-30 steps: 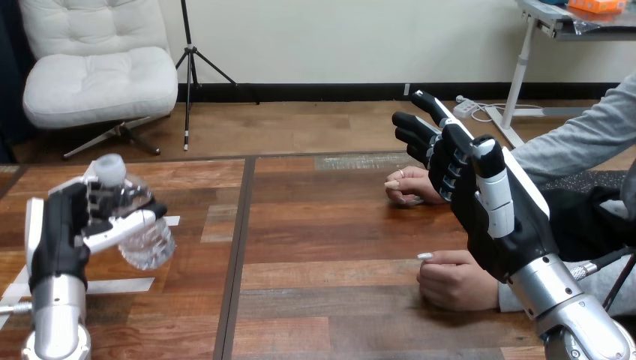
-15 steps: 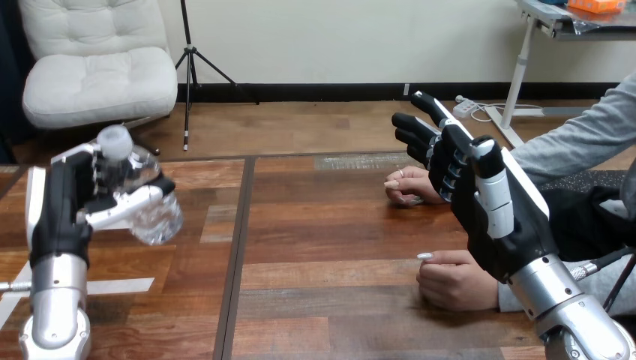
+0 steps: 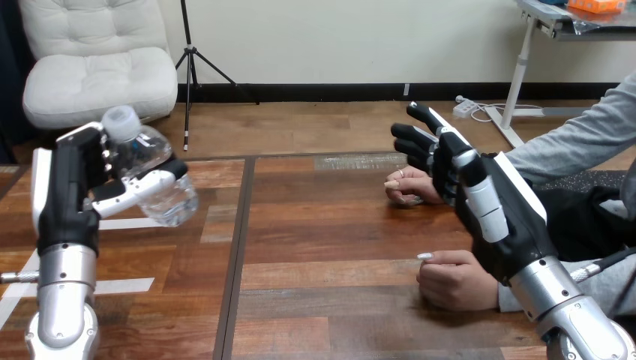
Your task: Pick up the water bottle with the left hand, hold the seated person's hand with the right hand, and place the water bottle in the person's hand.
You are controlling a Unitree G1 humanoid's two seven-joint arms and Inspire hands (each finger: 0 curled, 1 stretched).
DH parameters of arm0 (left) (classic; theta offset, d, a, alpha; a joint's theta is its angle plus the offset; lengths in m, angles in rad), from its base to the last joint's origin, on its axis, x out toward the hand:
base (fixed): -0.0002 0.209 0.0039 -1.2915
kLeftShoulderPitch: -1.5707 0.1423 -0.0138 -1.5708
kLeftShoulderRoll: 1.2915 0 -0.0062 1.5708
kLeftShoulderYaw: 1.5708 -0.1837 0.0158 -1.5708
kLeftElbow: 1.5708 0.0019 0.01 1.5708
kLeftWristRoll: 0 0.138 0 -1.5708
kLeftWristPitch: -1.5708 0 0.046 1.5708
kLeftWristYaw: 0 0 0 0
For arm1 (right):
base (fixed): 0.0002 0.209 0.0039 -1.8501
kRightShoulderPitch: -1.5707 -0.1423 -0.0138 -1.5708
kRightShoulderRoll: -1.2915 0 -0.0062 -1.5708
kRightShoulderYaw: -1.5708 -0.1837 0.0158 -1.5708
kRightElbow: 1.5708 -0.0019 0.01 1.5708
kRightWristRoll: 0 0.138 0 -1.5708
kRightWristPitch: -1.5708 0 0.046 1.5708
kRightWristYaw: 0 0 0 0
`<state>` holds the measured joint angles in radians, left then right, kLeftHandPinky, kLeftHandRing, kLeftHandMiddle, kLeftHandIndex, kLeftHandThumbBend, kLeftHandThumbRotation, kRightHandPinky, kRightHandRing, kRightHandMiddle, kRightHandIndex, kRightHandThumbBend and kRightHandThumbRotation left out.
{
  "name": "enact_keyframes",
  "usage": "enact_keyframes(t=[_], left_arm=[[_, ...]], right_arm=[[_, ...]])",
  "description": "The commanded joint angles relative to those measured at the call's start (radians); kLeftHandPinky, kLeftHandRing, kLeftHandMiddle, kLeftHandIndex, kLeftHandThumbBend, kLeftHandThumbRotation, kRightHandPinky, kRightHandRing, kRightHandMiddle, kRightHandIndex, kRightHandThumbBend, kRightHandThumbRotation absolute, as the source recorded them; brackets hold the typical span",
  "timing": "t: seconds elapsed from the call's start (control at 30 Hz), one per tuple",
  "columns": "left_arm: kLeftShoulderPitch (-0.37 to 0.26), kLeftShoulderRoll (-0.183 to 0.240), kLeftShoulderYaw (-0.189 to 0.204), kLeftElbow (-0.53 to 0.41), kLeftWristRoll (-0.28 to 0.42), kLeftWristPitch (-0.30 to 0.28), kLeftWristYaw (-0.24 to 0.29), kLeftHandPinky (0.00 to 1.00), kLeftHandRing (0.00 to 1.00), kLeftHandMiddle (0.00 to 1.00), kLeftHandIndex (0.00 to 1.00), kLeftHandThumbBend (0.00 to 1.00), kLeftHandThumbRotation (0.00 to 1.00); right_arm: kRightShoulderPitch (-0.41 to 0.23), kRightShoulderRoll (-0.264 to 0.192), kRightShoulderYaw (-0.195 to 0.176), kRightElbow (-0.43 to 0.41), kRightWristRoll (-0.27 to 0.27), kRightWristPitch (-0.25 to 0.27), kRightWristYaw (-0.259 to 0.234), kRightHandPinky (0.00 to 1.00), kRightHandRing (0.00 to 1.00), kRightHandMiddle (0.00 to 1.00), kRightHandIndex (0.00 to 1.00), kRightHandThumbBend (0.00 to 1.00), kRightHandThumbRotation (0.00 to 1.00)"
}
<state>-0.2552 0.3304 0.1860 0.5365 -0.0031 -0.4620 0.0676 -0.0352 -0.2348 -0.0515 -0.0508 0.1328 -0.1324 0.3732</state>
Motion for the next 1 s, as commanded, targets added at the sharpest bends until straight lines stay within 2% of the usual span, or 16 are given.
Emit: enact_keyframes(t=[0.0, 0.23, 0.43, 0.73, 0.97], left_arm=[[-0.023, -0.011, 0.003, -0.126, -0.022, -0.059, -0.022, 0.29, 0.33, 0.37, 0.4, 0.67, 0.0], [0.003, -0.034, 0.004, -0.202, -0.052, -0.033, -0.055, 0.28, 0.32, 0.36, 0.39, 0.67, 0.0], [0.018, -0.047, 0.005, -0.238, -0.067, -0.017, -0.073, 0.28, 0.32, 0.36, 0.38, 0.68, 0.0], [0.032, -0.061, 0.003, -0.273, -0.055, 0.007, -0.076, 0.27, 0.32, 0.36, 0.38, 0.68, 0.0], [0.038, -0.065, 0.004, -0.275, -0.047, 0.013, -0.076, 0.27, 0.31, 0.35, 0.38, 0.68, 0.0]], right_arm=[[-0.053, -0.026, -0.019, 0.02, -0.063, -0.062, -0.047, 0.84, 0.85, 0.85, 0.9, 1.0, 0.95], [-0.077, -0.05, -0.022, 0.083, -0.119, -0.13, -0.069, 0.8, 0.82, 0.83, 0.88, 1.0, 0.91], [-0.092, -0.076, -0.022, 0.125, -0.151, -0.161, -0.074, 0.78, 0.81, 0.82, 0.87, 1.0, 0.88], [-0.118, -0.116, -0.017, 0.191, -0.205, -0.225, -0.087, 0.78, 0.82, 0.83, 0.87, 0.96, 0.83], [-0.135, -0.142, -0.019, 0.239, -0.223, -0.267, -0.087, 0.77, 0.83, 0.83, 0.86, 0.94, 0.77]])
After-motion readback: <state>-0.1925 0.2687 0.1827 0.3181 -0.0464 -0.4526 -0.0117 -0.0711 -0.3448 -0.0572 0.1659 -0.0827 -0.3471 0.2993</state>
